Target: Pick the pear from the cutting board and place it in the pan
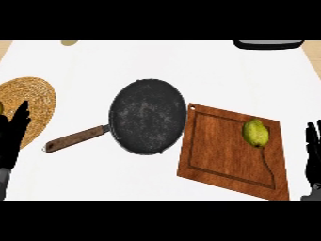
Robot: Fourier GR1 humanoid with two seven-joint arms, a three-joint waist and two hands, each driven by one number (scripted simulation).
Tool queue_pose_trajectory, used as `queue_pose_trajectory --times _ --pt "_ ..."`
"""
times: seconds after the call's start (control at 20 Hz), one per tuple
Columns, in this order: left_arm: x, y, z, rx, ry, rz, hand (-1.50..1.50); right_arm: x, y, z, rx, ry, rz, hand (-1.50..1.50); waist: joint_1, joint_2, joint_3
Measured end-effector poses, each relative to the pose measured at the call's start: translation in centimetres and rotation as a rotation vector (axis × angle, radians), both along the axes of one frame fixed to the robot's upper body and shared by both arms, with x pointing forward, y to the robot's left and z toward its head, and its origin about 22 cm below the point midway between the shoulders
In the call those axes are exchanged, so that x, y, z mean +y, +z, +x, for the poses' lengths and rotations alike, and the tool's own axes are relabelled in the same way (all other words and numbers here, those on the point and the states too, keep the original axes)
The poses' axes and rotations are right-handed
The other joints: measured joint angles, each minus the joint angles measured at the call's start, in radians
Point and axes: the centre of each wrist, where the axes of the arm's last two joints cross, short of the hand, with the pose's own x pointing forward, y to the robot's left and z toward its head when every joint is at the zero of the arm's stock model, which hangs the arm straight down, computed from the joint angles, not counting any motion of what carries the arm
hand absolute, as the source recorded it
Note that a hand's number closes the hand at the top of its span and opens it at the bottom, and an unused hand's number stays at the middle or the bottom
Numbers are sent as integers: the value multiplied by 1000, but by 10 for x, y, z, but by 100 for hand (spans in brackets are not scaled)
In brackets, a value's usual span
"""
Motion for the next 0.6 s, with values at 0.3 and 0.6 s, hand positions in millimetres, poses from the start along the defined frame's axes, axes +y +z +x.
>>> queue_pose_trajectory --times 0.3,0.6 --pt "-4 3 8 16 -7 0 0 -56 14 -25 33 105 -129 -150 10 -1 -4" --pt "-8 11 11 18 -17 -6 0 -108 61 -23 236 322 -377 -150 26 -1 -5"
